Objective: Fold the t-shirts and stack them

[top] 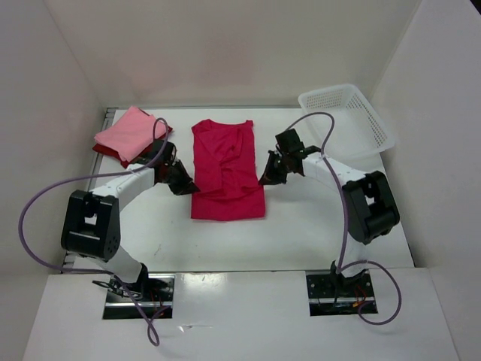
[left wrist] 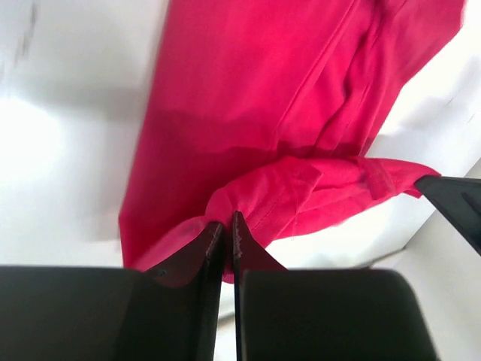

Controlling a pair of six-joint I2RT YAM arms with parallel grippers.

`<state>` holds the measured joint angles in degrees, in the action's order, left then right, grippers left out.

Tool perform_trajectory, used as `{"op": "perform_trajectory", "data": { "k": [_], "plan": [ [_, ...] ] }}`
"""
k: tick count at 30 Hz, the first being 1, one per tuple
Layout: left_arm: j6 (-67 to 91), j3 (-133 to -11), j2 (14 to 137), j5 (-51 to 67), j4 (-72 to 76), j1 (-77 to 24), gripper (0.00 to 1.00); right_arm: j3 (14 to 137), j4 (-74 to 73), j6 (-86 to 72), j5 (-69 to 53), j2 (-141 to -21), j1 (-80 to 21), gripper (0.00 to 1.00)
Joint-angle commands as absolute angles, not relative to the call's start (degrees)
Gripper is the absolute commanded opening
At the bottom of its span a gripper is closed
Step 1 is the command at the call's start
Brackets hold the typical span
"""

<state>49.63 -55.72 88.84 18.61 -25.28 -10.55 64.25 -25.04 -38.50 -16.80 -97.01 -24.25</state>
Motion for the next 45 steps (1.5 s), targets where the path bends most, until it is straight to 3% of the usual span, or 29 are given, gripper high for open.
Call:
{"op": "perform_trajectory", "data": {
  "k": [1,18,23,31,35,36,37,44,45],
  "plan": [
    [49.2,-58.8,91.7,17.5,-20.2,-9.2,0.14,71.0,-23.1,-33.7,-16.2,-100.4,-22.0,0.0],
    [52.8,-69.5,104.1,15.9,-10.2,-6.4,0.19,88.2,-24.3,-28.6,-16.6,-116.8,-19.1,0.0],
    [54.2,-70.8,105.5,15.4,-8.4,-5.7,0.19,90.4,-23.7,-29.2,-15.4,-116.8,-18.0,0.0],
    [56.3,-62.9,97.5,18.7,-4.1,-4.0,0.15,84.6,-23.4,-29.2,-16.5,-108.1,-18.0,0.0],
    [52.7,-62.1,96.9,19.1,-7.8,-4.7,0.41,85.6,-24.1,-28.7,-16.5,-109.8,-18.0,0.0],
    [53.3,-59.4,96.9,19.1,-7.8,-4.7,0.6,85.6,-24.1,-28.7,-17.0,-110.6,-18.0,0.0],
    [54.2,-57.7,95.3,19.1,-6.7,-4.7,0.68,85.6,-23.5,-29.2,-17.7,-110.6,-18.0,0.0],
    [55.7,-57.6,98.9,22.3,-2.7,-7.9,0.7,84.3,-22.9,-29.2,-17.8,-110.6,-18.0,0.0],
    [55.7,-57.6,98.9,22.3,-2.7,-7.9,0.65,83.8,-22.9,-29.2,-17.8,-110.6,-18.0,0.0]
  ]
}}
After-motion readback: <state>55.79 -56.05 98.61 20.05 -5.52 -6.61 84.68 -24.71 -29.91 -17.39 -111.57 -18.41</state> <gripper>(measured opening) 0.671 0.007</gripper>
